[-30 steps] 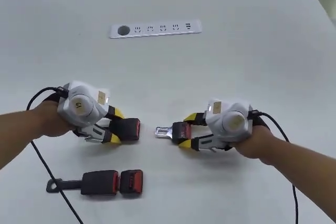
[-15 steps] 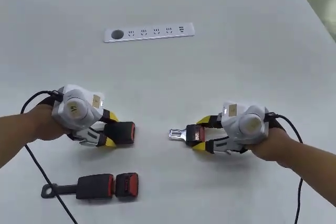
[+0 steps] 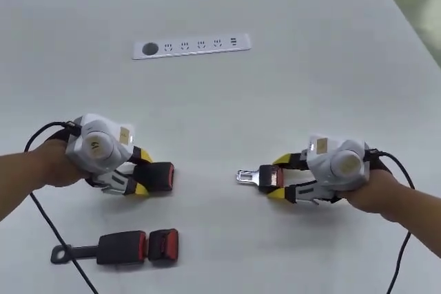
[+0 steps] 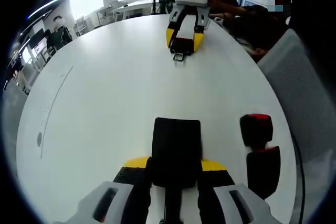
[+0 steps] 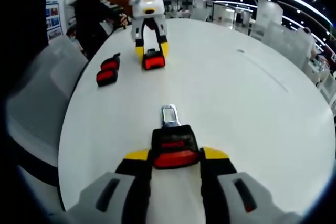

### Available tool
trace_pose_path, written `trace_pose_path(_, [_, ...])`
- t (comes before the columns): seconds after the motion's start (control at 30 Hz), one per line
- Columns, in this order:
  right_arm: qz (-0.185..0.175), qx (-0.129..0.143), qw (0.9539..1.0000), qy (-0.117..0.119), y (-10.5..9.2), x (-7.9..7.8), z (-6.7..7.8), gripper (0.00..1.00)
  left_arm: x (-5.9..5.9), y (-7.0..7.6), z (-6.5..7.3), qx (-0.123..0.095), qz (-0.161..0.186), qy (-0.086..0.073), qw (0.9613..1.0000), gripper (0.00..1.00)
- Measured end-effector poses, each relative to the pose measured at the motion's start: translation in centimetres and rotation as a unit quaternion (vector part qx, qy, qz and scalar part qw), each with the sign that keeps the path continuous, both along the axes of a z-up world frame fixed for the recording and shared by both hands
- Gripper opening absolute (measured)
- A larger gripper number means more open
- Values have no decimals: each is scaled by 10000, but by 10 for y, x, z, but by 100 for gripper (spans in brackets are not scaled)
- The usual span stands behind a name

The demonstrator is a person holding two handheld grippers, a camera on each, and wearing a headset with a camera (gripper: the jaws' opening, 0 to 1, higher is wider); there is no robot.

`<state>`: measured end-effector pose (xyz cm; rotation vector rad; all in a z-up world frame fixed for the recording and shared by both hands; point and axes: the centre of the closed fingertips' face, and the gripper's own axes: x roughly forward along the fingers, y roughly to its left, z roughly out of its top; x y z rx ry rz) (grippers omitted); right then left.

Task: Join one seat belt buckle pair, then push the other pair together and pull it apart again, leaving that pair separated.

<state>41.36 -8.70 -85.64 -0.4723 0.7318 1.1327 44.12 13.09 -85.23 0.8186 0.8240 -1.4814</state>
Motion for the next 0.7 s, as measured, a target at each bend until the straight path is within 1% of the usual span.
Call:
trace_pose_path(0.1, [-12,-15,10000,-30,0,1,-1,37,0,0,0,14,20,-8,10000,35])
trace_pose_path(0.17, [-54,-47,10000,-29,0,2,0,38,-1,-1,0,76,24,-15,10000,35])
trace_pose_path(0.2, [-77,-72,9999,-28,1,3,0,41,-1,-1,0,129,26,-14,9999,35])
trace_pose_path(0.23, [-91,-105,9999,-37,1,2,-1,46,-2,-1,0,210,14,6,9998,37])
trace_pose_path(0.27, [-71,-134,9999,-76,3,1,-1,51,-5,-1,1,302,-16,104,9995,40])
trace_pose_path(0.3, [-65,-122,9997,-214,5,1,1,57,-9,-2,1,362,26,221,9991,44])
trace_pose_path(0.33, [-131,-73,9995,-271,7,2,5,58,-10,-5,4,353,105,252,9990,49])
trace_pose_path(0.37, [-332,68,9990,-307,9,2,10,59,-8,-3,5,431,239,205,9986,56])
trace_pose_path(0.4, [-428,146,9983,-360,11,3,14,62,-2,-3,4,326,310,112,9989,61])
trace_pose_path(0.43, [-519,196,9975,-438,12,5,17,65,-1,-4,8,224,429,102,9988,64])
trace_pose_path(0.47, [-601,210,9967,-509,12,6,20,70,-1,-4,11,159,552,130,9983,67])
trace_pose_path(0.5, [-825,256,9949,-526,11,7,23,76,-2,-4,17,53,739,216,9970,69])
trace_pose_path(0.53, [-1001,300,9932,-508,10,8,25,80,-1,-4,21,-23,884,192,9959,71])
trace_pose_path(0.57, [-1315,393,9893,-503,9,9,29,83,1,-1,26,-74,1116,130,9936,76])
trace_pose_path(0.6, [-1463,514,9863,-563,10,11,34,87,3,0,30,-128,1274,54,9917,80])
trace_pose_path(0.63, [-1646,639,9819,-689,11,11,41,88,5,1,38,-306,1492,-39,9883,84])
trace_pose_path(0.67, [-1768,643,9794,-732,10,10,43,90,5,2,44,-425,1651,-75,9853,87])
trace_pose_path(0.7, [-1881,666,9772,-730,10,8,45,91,7,9,49,-469,1915,-157,9803,88])
